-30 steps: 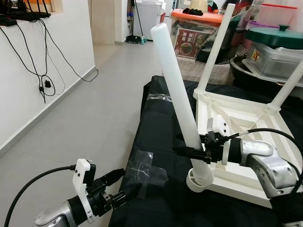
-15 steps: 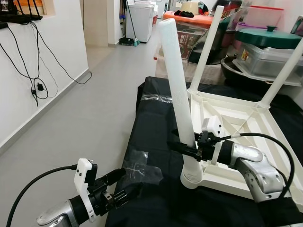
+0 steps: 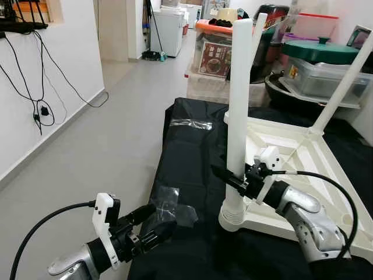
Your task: Building children table
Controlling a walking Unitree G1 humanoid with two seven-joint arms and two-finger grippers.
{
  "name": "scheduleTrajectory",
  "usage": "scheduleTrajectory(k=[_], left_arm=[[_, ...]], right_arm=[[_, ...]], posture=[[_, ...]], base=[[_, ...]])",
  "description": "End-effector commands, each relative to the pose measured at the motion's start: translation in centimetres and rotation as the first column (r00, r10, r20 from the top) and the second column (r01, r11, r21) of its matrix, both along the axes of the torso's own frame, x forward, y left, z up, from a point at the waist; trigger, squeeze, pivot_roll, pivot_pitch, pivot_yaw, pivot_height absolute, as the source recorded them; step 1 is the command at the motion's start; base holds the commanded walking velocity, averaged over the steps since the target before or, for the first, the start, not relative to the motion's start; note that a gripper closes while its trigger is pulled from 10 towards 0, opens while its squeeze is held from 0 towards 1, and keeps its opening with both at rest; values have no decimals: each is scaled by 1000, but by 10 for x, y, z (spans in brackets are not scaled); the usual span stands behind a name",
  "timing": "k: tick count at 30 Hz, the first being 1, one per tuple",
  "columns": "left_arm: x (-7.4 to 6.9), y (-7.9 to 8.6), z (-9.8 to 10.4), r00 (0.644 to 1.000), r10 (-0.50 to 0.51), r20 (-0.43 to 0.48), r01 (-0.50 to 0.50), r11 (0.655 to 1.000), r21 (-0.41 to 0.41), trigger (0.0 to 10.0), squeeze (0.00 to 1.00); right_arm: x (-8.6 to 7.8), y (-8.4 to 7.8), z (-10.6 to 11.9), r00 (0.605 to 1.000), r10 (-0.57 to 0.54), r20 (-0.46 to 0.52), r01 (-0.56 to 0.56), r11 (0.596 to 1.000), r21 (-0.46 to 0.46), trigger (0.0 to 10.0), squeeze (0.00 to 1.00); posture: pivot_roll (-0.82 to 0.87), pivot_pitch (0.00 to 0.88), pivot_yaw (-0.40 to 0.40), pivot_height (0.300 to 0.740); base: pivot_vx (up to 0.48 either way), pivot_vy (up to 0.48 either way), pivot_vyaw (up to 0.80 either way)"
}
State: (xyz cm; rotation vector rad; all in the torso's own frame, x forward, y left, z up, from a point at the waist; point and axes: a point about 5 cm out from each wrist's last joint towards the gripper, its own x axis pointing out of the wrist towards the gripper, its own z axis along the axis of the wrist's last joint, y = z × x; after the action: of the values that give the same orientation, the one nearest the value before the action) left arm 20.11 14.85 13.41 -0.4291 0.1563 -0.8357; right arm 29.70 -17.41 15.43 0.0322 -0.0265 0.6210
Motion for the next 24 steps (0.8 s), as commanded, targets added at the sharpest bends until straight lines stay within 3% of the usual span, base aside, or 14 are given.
scheduleTrajectory(k=[1,3,4,5,7,9,10,12,15,19,22,23,24], left_arm=[[2,0,-2,1000,9,-8,-9,1000,4,10000,0],[3,0,-2,1000,13,-6,-13,1000,6,10000,0],[3,0,-2,1000,13,-6,-13,1000,6,10000,0],[4,0,-2,1000,15,-4,-15,1000,7,10000,0],[4,0,-2,1000,15,-4,-15,1000,7,10000,0],[6,2,-2,1000,21,1,-21,1000,10,10000,0],[6,2,-2,1000,21,1,-21,1000,10,10000,0],[7,3,-1,1000,27,5,-27,1000,13,10000,0],[7,3,-1,1000,30,7,-30,999,15,10000,0],[10,3,0,999,39,16,-39,999,17,10000,0],[14,4,4,998,53,29,-53,999,12,10000,0],[15,4,6,998,48,35,-48,999,1,10000,0],[16,4,8,998,43,40,-43,999,-7,10000,0]], right_arm=[[-3,-6,-28,981,-145,-131,143,989,-27,0,0],[-13,-13,-42,882,-441,-165,439,897,-51,0,0],[-13,-13,-42,882,-441,-165,439,897,-51,0,0],[-19,-16,-46,833,-528,-166,526,849,-61,0,0],[-19,-16,-46,833,-528,-166,526,849,-61,0,0],[-29,-32,-48,720,-674,-166,676,735,-52,0,0],[-29,-32,-48,720,-674,-166,676,735,-52,0,0],[-36,-40,-45,665,-731,-152,736,676,-33,0,0],[-38,-39,-42,654,-744,-135,750,661,-11,0,0],[-32,-30,-35,687,-711,-153,725,686,66,0,0],[-19,-20,-18,777,-615,-132,629,762,153,0,0],[-13,-13,-6,838,-535,-104,545,817,190,0,0],[-9,-9,2,874,-478,-83,484,849,213,0,0]], posture=[[52,0,-94,740],[46,0,-89,740],[46,0,-89,740],[43,0,-87,740],[43,0,-87,740],[39,0,-85,740],[39,0,-85,740],[38,0,-84,740],[38,0,-85,740],[39,0,-82,740],[42,0,-78,740],[37,0,-72,740],[37,0,-72,740]], base=[[0,0,0],[0,0,0],[0,0,0],[0,0,0],[0,0,0],[0,0,0],[0,0,0],[0,0,0],[0,0,0],[0,0,0],[0,0,0],[0,0,0],[0,0,0]])
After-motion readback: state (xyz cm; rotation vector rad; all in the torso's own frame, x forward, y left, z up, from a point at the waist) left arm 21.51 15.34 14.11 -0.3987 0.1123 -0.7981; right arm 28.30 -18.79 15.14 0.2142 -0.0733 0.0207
